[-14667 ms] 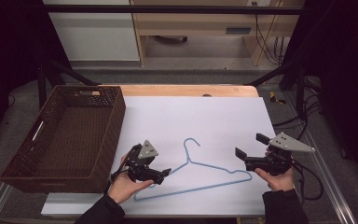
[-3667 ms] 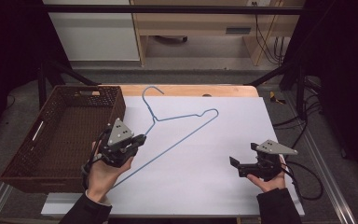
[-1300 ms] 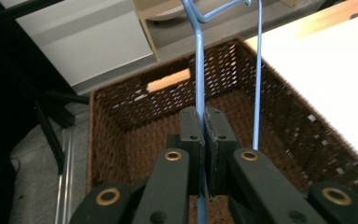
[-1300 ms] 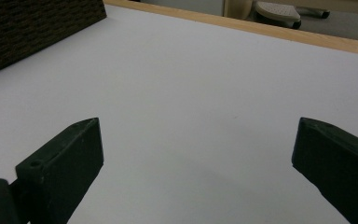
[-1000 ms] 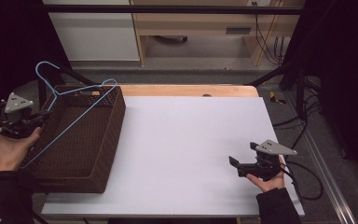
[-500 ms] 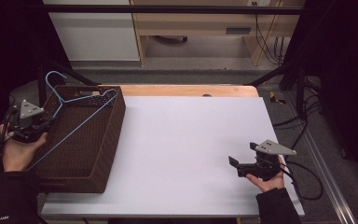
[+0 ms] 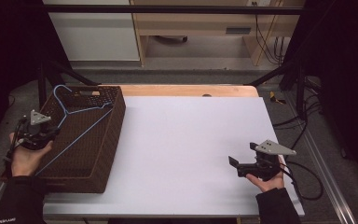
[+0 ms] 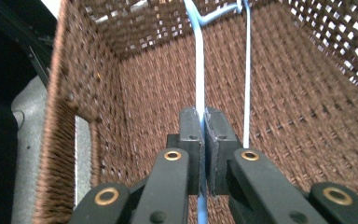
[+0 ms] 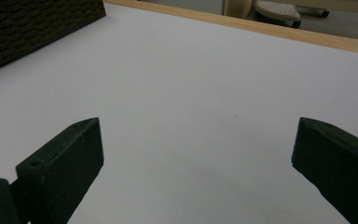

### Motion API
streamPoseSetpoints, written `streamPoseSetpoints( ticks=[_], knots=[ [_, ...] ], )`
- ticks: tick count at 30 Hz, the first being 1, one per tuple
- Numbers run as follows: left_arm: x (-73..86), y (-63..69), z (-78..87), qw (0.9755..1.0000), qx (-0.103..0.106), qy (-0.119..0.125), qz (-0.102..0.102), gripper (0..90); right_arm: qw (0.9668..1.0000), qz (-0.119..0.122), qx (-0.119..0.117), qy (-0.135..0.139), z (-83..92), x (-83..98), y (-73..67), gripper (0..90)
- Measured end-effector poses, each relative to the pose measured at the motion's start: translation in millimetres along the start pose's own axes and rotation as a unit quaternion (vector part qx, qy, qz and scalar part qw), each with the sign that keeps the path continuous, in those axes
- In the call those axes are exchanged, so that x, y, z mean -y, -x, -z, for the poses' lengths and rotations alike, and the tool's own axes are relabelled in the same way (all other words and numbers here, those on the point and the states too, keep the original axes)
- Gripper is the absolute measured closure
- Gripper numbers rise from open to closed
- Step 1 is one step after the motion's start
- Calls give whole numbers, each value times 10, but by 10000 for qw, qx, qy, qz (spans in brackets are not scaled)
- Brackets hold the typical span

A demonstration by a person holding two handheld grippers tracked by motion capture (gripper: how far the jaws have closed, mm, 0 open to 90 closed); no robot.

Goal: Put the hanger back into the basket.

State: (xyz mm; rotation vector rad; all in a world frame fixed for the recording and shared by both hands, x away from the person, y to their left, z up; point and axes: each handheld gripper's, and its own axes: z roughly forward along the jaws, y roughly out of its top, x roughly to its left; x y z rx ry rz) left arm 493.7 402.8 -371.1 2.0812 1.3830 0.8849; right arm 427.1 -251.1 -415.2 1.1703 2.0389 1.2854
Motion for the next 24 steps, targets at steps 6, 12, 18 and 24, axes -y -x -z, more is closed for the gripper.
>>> streamPoseSetpoints(
  ticks=[6,12,18,24],
  knots=[
    [29,-38,-9,9998,56,-173,117,847,10000,2,-1,0,2,0,0,26],
    [16,-51,128,9987,223,156,432,723,10000,-21,-3,24,12,-4,2,26],
    [-40,164,427,9898,727,1105,532,518,10000,-46,-24,44,18,-6,1,26],
    [-74,428,597,9757,1239,1716,559,383,10000,-44,-16,83,29,-9,3,25]
  ],
)
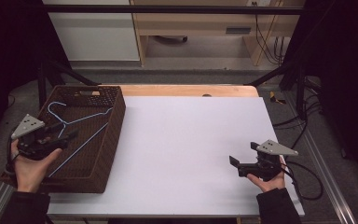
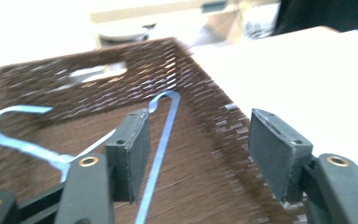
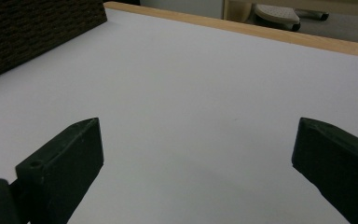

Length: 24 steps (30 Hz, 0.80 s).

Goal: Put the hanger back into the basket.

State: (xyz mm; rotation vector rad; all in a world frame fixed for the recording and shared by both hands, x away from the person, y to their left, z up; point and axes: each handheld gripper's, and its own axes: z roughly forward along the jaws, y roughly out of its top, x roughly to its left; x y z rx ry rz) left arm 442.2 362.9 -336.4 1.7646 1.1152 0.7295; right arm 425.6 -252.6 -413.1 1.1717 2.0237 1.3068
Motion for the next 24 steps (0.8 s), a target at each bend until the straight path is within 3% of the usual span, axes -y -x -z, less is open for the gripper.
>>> streamPoseSetpoints(
  ticks=[2,8,9,10,11,18,24],
  knots=[
    [-8,195,12,9993,329,204,20,354,10000,-21,7,11,3,-2,-2,25],
    [24,500,-17,9973,650,294,-150,270,10000,-19,-6,37,18,-7,-1,24],
    [53,616,-50,9959,836,293,-169,240,10000,-3,-18,59,21,-7,3,24],
    [62,651,-62,9955,892,288,-168,230,10000,7,-15,54,25,-7,5,24],
    [62,651,-62,9955,892,288,-168,214,10000,11,-18,60,26,-7,6,24],
    [202,982,-181,9925,1166,162,-317,138,9999,-21,-62,98,38,-7,0,21],
    [292,1103,-289,9918,1213,43,-405,129,9998,-33,-104,147,56,-9,0,21]
  ],
)
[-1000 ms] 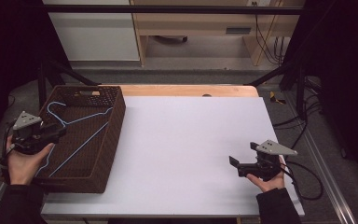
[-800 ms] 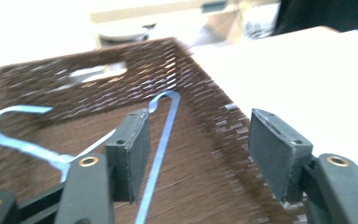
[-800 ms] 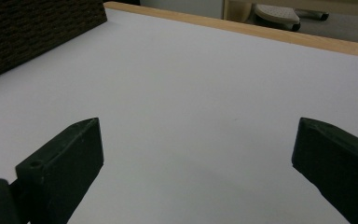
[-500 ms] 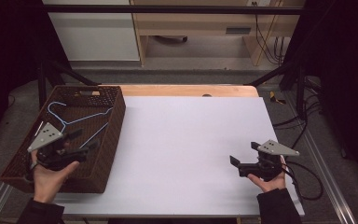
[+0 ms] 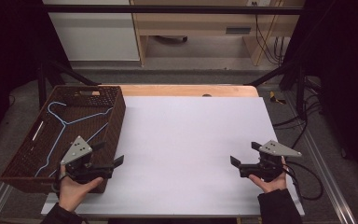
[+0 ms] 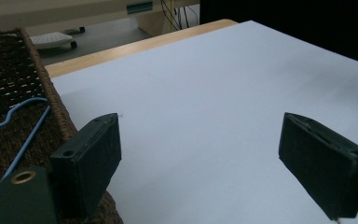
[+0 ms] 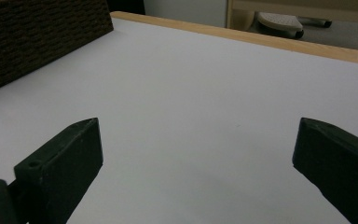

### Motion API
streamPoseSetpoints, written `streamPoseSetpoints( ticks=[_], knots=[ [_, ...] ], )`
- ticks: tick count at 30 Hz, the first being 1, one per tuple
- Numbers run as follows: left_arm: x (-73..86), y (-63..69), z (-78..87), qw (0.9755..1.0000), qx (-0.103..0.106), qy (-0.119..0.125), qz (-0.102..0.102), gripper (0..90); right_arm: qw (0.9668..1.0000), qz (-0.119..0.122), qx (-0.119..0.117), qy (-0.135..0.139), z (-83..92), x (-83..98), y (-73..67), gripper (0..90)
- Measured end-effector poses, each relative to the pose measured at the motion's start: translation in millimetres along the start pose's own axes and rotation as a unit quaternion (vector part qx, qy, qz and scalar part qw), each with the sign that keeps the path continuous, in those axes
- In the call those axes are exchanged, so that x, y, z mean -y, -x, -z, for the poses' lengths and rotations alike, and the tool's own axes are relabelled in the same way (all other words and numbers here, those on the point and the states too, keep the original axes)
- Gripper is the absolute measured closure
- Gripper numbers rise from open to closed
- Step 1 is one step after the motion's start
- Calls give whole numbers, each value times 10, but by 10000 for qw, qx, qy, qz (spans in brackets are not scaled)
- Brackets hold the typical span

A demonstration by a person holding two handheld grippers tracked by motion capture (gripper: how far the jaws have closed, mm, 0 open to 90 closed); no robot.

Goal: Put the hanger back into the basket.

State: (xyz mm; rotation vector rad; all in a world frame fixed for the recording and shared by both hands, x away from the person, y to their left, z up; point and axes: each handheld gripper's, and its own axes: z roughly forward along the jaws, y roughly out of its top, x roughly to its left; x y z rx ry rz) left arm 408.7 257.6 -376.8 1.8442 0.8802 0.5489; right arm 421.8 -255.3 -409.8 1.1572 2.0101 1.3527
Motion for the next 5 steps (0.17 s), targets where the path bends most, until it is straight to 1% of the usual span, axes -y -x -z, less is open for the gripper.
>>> streamPoseSetpoints(
  ticks=[1,5],
  knots=[
    [11,6,-20,10000,22,-69,-10,131,10000,19,9,7,3,0,4,21],
    [33,20,-49,9999,63,-84,15,131,10000,-15,4,30,11,-3,3,21]
  ],
)
